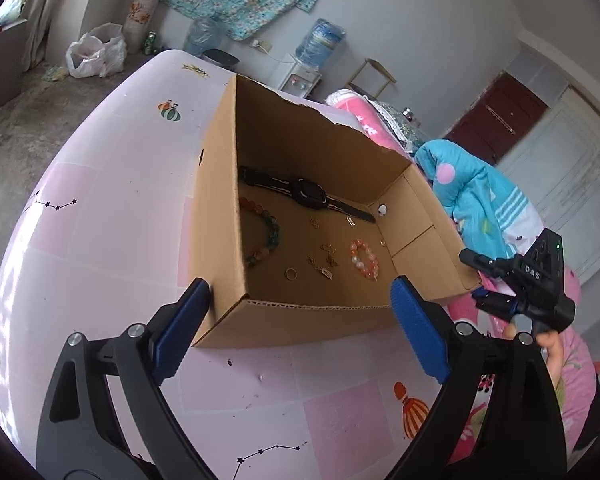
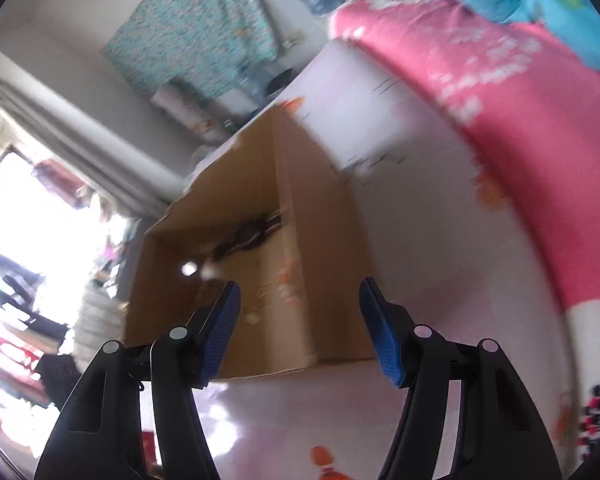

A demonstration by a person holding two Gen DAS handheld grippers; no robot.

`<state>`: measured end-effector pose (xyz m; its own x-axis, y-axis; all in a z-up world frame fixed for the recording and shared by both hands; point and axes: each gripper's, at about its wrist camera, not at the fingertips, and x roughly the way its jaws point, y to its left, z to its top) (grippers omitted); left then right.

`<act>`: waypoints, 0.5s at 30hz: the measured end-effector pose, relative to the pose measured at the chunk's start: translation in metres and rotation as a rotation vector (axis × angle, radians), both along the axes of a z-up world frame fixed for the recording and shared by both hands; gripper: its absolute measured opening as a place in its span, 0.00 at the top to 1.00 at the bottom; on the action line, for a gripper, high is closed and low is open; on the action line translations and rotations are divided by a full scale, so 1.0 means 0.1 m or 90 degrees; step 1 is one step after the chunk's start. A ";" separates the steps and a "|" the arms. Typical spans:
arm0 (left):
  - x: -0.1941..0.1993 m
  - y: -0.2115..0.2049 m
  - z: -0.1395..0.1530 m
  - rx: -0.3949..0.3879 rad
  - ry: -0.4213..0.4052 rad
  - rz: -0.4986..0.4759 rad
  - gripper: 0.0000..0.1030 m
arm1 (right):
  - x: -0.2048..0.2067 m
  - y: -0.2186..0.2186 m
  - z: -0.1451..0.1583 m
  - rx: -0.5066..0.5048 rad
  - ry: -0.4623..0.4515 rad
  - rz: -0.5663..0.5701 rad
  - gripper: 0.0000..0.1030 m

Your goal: Organize jewelry

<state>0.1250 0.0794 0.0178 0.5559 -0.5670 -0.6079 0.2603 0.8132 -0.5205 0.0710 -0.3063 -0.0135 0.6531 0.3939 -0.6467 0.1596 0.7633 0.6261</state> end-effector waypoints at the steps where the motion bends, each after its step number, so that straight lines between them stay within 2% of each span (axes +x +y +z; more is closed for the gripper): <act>1: 0.01 -0.01 0.01 0.004 0.000 0.000 0.15 | 0.00 0.06 0.03 -0.031 -0.004 -0.001 0.39; 5: 0.03 -0.06 0.04 0.026 0.002 -0.001 0.15 | 0.00 0.14 0.07 -0.063 0.004 -0.001 0.39; 10: -0.04 -0.06 0.09 0.042 0.000 0.024 0.15 | -0.09 0.13 0.10 -0.042 0.004 0.000 0.39; 15: -0.26 -0.04 0.16 0.046 -0.002 0.021 0.15 | -0.33 0.11 0.11 -0.028 -0.001 0.003 0.39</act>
